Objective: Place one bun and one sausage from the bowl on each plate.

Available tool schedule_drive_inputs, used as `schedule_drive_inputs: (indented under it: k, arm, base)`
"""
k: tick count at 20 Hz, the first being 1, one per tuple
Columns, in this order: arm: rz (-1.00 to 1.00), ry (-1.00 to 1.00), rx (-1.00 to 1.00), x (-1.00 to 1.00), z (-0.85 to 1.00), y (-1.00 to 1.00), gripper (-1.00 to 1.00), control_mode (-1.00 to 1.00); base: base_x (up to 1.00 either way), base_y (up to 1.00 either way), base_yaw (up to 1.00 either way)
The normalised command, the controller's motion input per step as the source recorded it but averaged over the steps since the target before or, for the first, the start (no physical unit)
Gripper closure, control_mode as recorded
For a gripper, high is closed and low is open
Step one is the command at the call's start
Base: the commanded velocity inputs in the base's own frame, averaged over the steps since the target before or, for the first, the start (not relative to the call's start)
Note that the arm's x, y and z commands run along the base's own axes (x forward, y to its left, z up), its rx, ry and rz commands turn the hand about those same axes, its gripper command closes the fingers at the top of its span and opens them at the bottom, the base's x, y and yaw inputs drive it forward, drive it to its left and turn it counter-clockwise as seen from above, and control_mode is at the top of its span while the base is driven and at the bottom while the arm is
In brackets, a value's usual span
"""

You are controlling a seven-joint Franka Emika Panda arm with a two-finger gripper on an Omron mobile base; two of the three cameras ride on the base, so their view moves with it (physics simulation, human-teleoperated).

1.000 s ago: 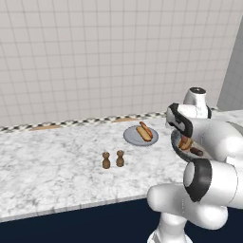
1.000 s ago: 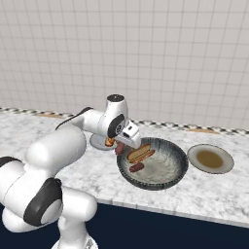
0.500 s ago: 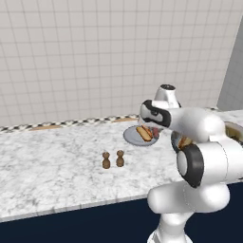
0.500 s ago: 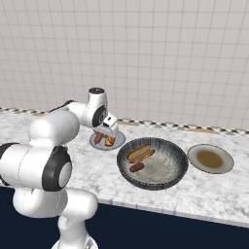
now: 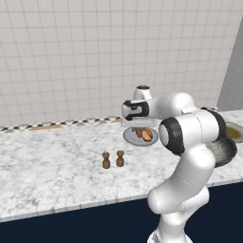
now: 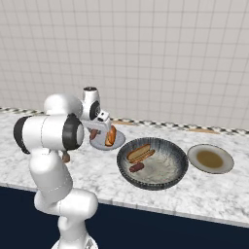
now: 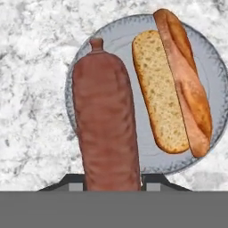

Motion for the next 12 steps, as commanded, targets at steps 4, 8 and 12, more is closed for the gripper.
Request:
schedule_drive_inputs:
  k: [4,8,12]
  arm:
    - [0.08,0.05,-0.04,0.55,-0.54,0.05,1.0,-1.0]
    - [0.02,0.02,0.0,0.22,-0.3,-0.04,1.0,-1.0]
    - [0.01,0.0,0.0,0.09,-0.3,-0.01,1.0,-1.0]
  base:
    - [0.0,0.0,0.0]
    - [0.0,0.0,0.0]
    - [0.0,0.0,0.0]
